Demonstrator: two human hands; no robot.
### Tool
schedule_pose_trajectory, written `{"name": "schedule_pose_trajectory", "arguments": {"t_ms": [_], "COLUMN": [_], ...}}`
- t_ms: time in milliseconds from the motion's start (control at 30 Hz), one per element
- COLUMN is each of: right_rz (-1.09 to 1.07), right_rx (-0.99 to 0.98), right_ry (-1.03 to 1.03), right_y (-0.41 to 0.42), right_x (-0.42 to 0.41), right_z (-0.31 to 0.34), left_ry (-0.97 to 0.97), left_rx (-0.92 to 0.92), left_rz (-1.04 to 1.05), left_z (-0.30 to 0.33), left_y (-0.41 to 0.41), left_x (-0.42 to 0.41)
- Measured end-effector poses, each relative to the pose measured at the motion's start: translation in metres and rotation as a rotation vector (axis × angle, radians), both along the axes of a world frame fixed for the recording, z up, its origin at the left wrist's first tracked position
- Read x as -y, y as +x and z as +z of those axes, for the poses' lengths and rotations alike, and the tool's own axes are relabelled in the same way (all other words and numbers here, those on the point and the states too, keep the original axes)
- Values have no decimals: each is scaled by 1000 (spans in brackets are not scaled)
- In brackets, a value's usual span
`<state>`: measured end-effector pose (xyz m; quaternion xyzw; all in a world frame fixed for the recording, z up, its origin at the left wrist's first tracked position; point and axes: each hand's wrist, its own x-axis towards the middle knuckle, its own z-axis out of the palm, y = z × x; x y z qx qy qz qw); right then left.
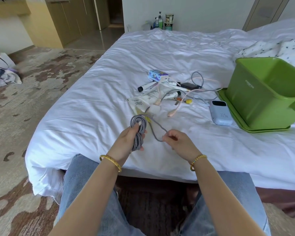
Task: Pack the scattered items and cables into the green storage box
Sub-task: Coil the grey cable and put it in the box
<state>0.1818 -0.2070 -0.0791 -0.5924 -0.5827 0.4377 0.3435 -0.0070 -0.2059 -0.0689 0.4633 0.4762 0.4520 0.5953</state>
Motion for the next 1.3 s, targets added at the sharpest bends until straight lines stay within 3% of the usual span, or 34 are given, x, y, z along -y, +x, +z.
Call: {"name": "schedule_pose_trajectory", "arguments": {"t_ms": [67,167,333,533,733,867,1033,1233,1300], "right_rz": [-12,-13,-103,-93,-156,-174,45,273,258], "right_rx": [56,-179,-598,-773,-586,-185,-38,-5,125], "right_ry": [-47,-117,42,326,388,316,108,-21,19], "right_y": [-5,-18,-32,-34,-18,-4,-9,-27,-26], "right_x": [-4,-8,-18,-24,-17,-10,8,19,19], "right_z": [0,10,38,66,68,48,22,6,0], "left_ry": [-11,-33,-17,53,47,-7,-114,-73,-52], "left_rx": [-19,-16,4,51,96,299,538,553,487], "left_rz": [4,52,95,117,78,74,112,104,122], "left_z": [-3,-7,-5,4,8,5,7,8,8], "left_y": [3,6,3,8,13,14,24,28,27], "left_x": [1,1,0,-1,1,1,-3,-3,-3]}}
